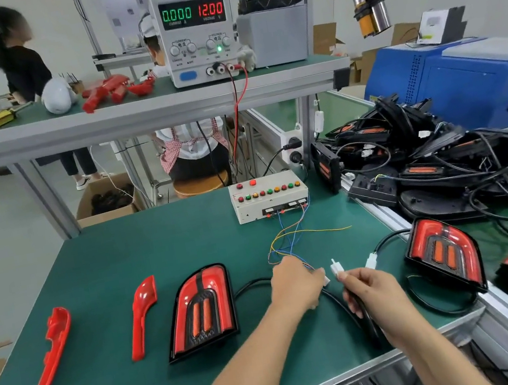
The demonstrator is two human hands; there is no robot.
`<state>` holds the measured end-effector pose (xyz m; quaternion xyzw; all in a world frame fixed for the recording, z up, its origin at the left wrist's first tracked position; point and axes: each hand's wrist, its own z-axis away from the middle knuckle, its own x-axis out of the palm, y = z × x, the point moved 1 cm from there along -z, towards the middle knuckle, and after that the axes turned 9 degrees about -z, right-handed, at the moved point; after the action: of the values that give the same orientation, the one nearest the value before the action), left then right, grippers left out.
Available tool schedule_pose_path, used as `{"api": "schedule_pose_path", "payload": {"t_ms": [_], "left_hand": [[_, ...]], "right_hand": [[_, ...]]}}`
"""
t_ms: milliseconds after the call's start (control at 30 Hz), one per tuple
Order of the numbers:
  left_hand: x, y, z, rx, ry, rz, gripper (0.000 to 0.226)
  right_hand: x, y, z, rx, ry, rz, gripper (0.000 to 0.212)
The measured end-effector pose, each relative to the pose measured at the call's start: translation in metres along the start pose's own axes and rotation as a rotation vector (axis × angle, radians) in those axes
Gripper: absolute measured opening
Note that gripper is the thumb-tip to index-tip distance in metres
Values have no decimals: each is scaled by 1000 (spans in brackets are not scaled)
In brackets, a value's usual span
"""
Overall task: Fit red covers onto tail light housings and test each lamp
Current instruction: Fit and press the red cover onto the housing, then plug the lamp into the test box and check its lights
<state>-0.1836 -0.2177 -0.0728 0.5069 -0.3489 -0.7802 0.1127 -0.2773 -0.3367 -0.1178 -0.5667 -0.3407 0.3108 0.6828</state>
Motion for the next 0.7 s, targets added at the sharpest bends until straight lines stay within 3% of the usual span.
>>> {"api": "schedule_pose_path", "payload": {"t_ms": [167, 400, 700], "left_hand": [[17, -1, -14, -84, 16, 27, 18], [15, -11, -18, -81, -74, 635, 19], [7, -21, -17, -88, -113, 762, 17]], "right_hand": [[1, 4, -2, -19, -28, 5, 24], [-1, 4, -4, -38, -44, -12, 21], [4, 2, -2, -87, -82, 122, 19]]}}
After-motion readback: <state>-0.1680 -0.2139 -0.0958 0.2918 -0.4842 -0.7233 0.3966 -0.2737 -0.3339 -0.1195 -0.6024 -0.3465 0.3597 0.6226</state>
